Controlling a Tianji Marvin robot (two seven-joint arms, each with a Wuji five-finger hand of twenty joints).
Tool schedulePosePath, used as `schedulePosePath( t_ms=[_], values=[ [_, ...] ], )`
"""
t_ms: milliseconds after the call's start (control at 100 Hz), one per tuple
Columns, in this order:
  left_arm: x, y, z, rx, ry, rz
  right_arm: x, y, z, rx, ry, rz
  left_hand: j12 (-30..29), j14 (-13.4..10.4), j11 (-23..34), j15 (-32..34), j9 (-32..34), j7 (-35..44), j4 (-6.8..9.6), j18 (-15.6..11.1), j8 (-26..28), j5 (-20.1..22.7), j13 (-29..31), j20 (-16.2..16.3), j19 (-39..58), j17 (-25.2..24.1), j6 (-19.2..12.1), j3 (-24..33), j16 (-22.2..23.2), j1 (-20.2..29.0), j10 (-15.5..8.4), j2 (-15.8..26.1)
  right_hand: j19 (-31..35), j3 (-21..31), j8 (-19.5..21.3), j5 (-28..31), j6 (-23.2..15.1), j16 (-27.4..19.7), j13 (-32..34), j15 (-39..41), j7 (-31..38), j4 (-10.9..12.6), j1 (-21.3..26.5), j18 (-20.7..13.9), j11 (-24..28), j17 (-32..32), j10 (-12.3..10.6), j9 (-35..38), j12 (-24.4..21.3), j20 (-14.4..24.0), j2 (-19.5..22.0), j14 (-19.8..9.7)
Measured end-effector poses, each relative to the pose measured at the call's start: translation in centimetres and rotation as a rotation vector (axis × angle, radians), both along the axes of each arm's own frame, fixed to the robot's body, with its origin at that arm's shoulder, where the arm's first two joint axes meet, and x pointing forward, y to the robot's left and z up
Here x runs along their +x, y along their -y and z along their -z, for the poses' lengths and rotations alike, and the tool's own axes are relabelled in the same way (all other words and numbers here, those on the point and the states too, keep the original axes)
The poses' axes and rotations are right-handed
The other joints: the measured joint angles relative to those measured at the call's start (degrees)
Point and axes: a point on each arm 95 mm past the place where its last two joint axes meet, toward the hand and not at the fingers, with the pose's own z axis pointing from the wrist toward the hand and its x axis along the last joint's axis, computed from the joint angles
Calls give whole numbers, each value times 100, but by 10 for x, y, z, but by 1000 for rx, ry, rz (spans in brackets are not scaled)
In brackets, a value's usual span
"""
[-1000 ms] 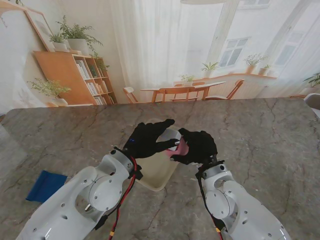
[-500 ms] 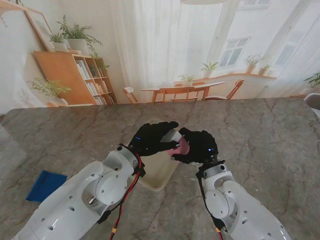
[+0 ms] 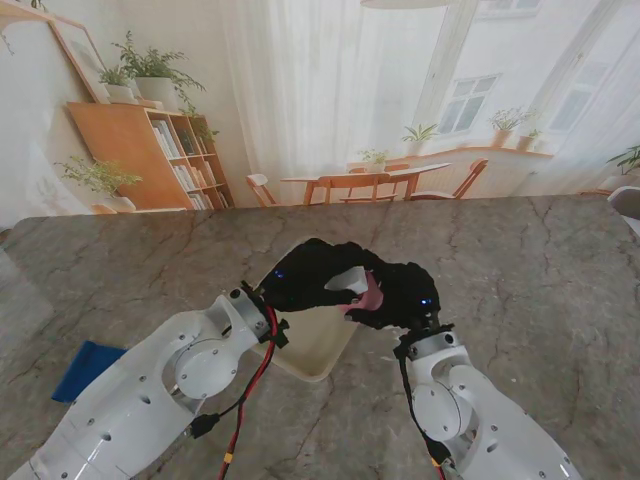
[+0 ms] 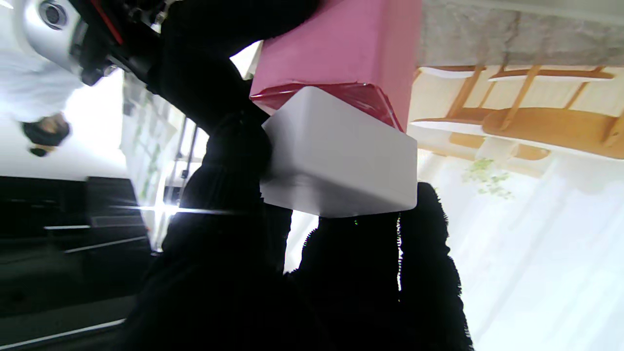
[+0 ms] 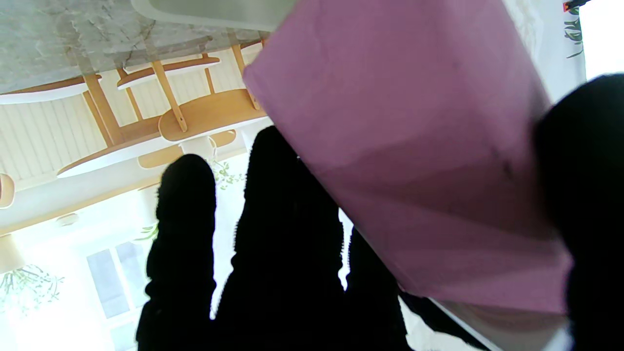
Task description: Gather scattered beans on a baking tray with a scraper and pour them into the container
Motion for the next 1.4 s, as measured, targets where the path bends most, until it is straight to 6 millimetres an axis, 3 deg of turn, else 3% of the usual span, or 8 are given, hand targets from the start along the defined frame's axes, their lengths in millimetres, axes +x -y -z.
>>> schedulePosePath(
  t_ms=[270, 360, 530, 730, 860, 1040, 1160, 1400],
  values=[
    [4, -6, -5, 82, 43, 120, -1, -1, -1, 2, 8, -5, -955, -567, -76, -640, -452, -146, -1, -194, -262, -127, -728, -903, -1063, -763, -218, 780, -1203, 27, -531, 7, 0, -1, 4, -1, -26, 0, 0, 9, 7, 0, 39, 0, 0, 0, -2, -1, -6, 0, -9, -4],
    [3, -8, -5, 124, 37, 140, -1, -1, -1, 2, 7, -6, -1176, -592, -6, -690, -806, -289, 32, -193, -341, -275, -1455, -1311, -1517, -1230, -257, 971, -1451, -295, -920, 141, 0, -2, 4, -1, -26, 0, 0, 54, 7, 1, 41, 0, 0, 0, -2, -1, -7, 0, -9, -4],
    [0, -10, -9, 160, 40, 159, 0, 0, -2, 1, 7, -4, -1494, -256, 117, -815, -1729, -578, 33, -53, -570, -864, -2726, -2287, -3101, -1593, -273, 200, -1827, -1032, -725, 637, 0, -2, 2, -1, -22, 2, 0, 73, 7, 1, 41, 0, 0, 0, -2, -1, -7, 0, -8, -4],
    [1, -15, -15, 20, 96, 84, 0, 0, -3, -4, 7, -6, -1544, 152, 50, -807, -2262, -755, 33, 96, -717, -1364, -3266, -2413, -4044, -1672, -67, -131, -1913, -1831, -490, 1278, 0, -2, 2, -1, -20, 2, 0, 75, 7, 1, 42, 0, 0, 0, -2, -1, -7, 0, -8, -4],
    [3, -18, -13, -95, 20, -89, 0, 0, -3, -8, 7, -5, -1427, 455, 188, -541, -1904, -738, 35, 699, -710, -1359, -2796, -1134, -3212, -1677, 152, -135, -1414, -2048, -362, 1762, 0, -3, 2, -1, -20, 2, 0, 76, 7, 1, 43, 0, 0, 0, -2, -1, -7, 0, -8, -4],
    [-4, -14, -9, -125, -94, -213, 0, 0, -5, -15, 12, -2, 86, 821, 786, 298, -647, -427, 54, 1092, -428, -983, -1535, 854, -751, -1201, 639, -187, 245, -2429, 69, 2119, 0, -3, 2, -1, -19, 2, 0, 77, 7, 1, 43, 0, 0, 0, -2, -1, -7, 0, -8, -4],
    [-7, -10, -6, -91, -108, -242, 0, 0, -5, -20, 14, -3, 754, 1037, 972, 759, -292, -360, 62, 1276, -376, -710, -1251, 1256, 107, -1017, 848, -175, 999, -2722, 379, 2124, 0, -2, 2, -1, -17, 2, 0, 78, 7, 1, 43, 0, 0, 0, -2, -1, -7, 0, -8, -4],
    [-14, 1, -5, -28, -143, -207, 0, -1, -5, -32, 17, -6, 910, 1091, 1002, 1036, -230, -352, 63, 1303, -351, -576, -1017, 1386, 549, -780, 890, -174, 1437, -2616, 412, 1944, 0, -3, 2, -1, -15, 2, 0, 87, 7, 1, 43, 0, 0, 0, -2, -1, -7, 0, -8, -4]
  ],
)
